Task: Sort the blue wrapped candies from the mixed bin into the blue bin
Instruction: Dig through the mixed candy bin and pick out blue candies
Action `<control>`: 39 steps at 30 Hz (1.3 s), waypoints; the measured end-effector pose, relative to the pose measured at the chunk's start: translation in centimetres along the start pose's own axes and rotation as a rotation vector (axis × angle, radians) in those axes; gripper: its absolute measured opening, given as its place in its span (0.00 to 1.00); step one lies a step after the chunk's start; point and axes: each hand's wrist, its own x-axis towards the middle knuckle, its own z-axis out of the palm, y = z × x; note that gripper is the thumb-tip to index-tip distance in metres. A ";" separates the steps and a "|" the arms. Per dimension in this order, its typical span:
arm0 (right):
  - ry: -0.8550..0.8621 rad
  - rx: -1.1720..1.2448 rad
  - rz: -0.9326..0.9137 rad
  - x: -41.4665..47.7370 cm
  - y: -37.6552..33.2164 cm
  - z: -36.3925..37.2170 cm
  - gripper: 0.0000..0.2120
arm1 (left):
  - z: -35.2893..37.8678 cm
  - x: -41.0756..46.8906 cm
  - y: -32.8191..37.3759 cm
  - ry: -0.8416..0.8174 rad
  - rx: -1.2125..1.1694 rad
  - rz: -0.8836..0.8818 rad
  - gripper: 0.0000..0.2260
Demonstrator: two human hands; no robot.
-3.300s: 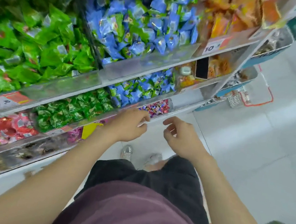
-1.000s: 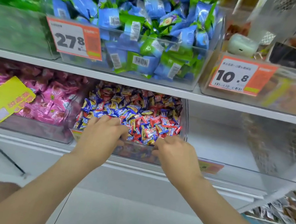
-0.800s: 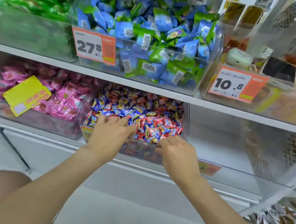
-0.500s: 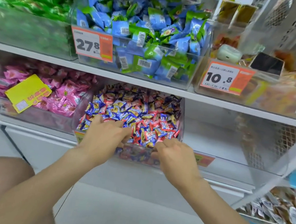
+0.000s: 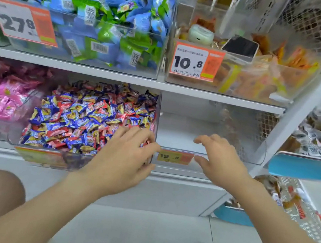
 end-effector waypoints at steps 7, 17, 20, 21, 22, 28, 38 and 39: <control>-0.116 0.115 -0.058 2.3 3.7 1.1 0.16 | 3.3 3.5 2.9 -0.163 0.275 0.010 0.26; -0.134 0.156 -0.105 -2.1 3.5 0.6 0.15 | 2.0 0.9 3.3 -0.147 0.290 0.115 0.19; -0.219 0.070 -0.106 -3.1 2.2 0.8 0.18 | 1.6 -0.4 3.1 -0.198 0.282 0.139 0.20; -0.243 0.055 -0.097 -3.3 1.8 0.5 0.18 | 1.3 -0.7 3.1 -0.202 0.268 0.132 0.21; -0.262 0.051 -0.074 -3.4 1.3 0.1 0.17 | 0.9 -1.0 3.1 -0.189 0.249 0.113 0.23; -0.073 0.499 -0.041 -2.5 -6.8 -1.0 0.26 | -1.1 -2.6 1.1 -0.045 0.218 -0.242 0.14; 0.006 0.555 0.069 2.3 -13.4 1.4 0.09 | -1.5 -5.0 -3.8 -0.313 0.320 -0.449 0.10; 0.006 0.554 0.063 2.4 -13.4 1.6 0.09 | -1.5 -5.1 -3.8 -0.312 0.325 -0.454 0.10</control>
